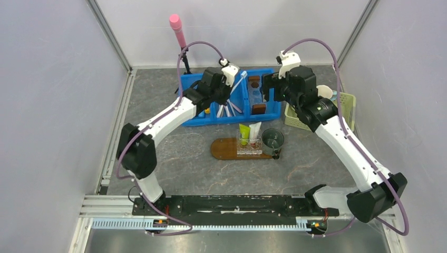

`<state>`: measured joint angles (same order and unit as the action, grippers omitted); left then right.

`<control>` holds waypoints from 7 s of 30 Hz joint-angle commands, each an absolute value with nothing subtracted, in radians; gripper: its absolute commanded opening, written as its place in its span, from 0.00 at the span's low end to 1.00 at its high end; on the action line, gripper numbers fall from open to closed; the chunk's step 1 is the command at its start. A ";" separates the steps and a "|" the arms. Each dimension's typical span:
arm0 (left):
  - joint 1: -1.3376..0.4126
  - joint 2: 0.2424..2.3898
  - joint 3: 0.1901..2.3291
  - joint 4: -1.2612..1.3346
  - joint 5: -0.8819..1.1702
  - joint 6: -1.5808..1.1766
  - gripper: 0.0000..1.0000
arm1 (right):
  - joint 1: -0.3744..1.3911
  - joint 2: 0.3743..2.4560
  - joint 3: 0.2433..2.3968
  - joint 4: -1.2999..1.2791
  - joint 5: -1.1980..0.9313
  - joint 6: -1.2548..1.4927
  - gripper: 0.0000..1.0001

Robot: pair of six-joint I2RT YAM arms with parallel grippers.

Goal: Prepare toiletry sets of a toothbrush and toothpaste on the tray

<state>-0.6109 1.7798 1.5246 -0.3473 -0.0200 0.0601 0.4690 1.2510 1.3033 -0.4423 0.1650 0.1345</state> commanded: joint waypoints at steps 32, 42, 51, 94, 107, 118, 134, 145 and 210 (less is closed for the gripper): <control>-0.634 1.301 1.049 0.330 0.367 -0.281 0.02 | 0.448 1.308 1.268 0.054 -0.186 0.474 0.65; -0.645 1.271 1.018 0.345 0.372 -0.284 0.02 | 0.448 1.262 1.221 0.109 -0.217 0.502 0.33; -0.649 1.241 0.973 0.353 0.377 -0.261 0.32 | 0.448 1.180 1.123 0.191 -0.296 0.469 0.00; -0.646 0.826 0.648 0.063 -0.136 -0.252 0.93 | 0.449 0.715 0.275 0.810 -0.828 -0.067 0.00; -0.646 0.829 0.645 0.063 -0.162 -0.248 1.00 | 0.449 0.771 0.233 0.789 -0.815 -0.154 0.03; -0.646 0.842 0.651 0.061 -0.168 -0.242 1.00 | 0.448 0.864 0.195 0.913 -0.807 -0.192 0.11; -0.646 0.856 0.650 0.069 -0.174 -0.219 1.00 | 0.448 0.959 0.154 1.052 -0.769 -0.182 0.12; -0.646 0.865 0.649 0.078 -0.170 -0.218 1.00 | 0.446 1.000 0.115 1.123 -0.753 -0.160 0.14; -0.646 0.839 0.636 0.075 -0.155 -0.218 1.00 | 0.414 1.197 0.034 1.572 -0.795 0.011 0.10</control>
<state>-0.6491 0.8608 0.6315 0.0463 -0.1516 -0.2459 0.4198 1.1858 0.0113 1.4700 -0.7616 0.0288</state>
